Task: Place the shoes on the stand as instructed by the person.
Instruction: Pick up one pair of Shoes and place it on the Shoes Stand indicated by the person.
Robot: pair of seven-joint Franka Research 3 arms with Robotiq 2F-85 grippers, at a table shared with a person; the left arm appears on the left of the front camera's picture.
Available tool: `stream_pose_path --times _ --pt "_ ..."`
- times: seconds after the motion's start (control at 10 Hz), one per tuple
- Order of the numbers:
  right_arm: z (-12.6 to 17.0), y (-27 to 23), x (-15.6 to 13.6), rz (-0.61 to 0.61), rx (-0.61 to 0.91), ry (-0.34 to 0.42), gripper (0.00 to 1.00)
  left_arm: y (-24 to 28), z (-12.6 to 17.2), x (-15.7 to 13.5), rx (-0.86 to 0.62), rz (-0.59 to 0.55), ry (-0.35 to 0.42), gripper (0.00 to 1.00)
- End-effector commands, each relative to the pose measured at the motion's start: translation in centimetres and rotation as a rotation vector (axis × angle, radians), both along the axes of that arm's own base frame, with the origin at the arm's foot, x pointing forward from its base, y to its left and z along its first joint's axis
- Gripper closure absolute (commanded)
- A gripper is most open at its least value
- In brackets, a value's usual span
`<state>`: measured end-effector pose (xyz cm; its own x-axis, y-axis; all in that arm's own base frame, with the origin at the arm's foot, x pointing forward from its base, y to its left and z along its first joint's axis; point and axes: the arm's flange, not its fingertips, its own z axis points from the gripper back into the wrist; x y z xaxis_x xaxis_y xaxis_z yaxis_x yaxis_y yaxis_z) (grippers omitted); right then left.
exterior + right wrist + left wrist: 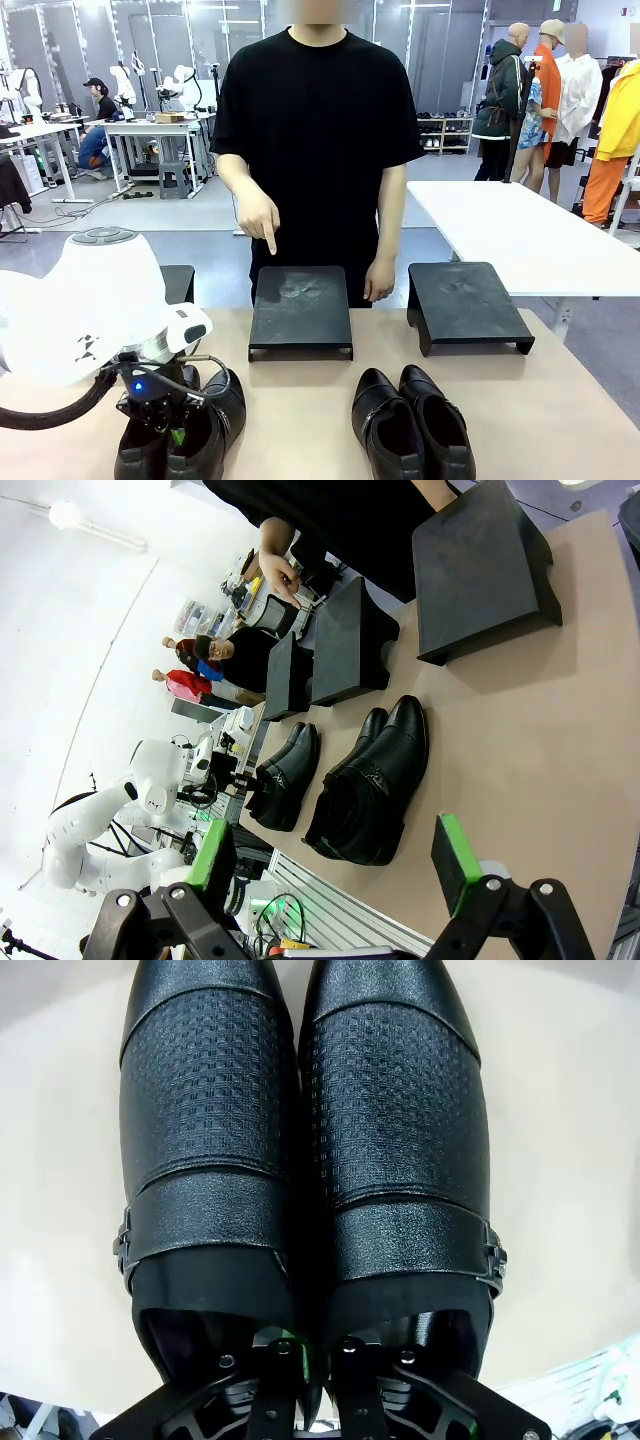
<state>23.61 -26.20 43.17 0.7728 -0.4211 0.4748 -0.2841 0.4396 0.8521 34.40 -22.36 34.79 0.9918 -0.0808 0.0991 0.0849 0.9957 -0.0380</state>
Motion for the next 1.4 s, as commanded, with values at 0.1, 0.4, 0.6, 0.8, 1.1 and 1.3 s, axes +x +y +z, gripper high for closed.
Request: stream_pose_path --times 0.1,0.4,0.6,0.8,1.1,1.3 --pt "0.1 0.0 -0.1 0.001 0.005 -0.009 0.0 -0.1 0.0 0.0 0.0 -0.001 -0.001 1.0" --pt "0.1 0.0 -0.1 0.001 0.005 -0.009 0.0 0.0 0.0 0.0 0.0 0.0 0.0 0.92" --pt "0.1 0.0 -0.1 0.001 0.005 -0.009 0.0 -0.3 3.5 -1.2 0.054 -0.073 -0.031 0.92" --pt "0.1 0.0 -0.1 0.001 0.005 -0.009 0.0 -0.1 7.0 -1.2 0.002 -0.059 -0.115 0.92" --pt "0.1 0.0 -0.1 0.001 0.005 -0.009 0.0 -1.3 11.0 -0.4 -0.029 -0.038 -0.203 0.92" --pt "0.1 0.0 -0.1 0.001 0.005 -0.009 0.0 -3.0 13.4 0.9 -0.108 -0.011 -0.24 0.92"
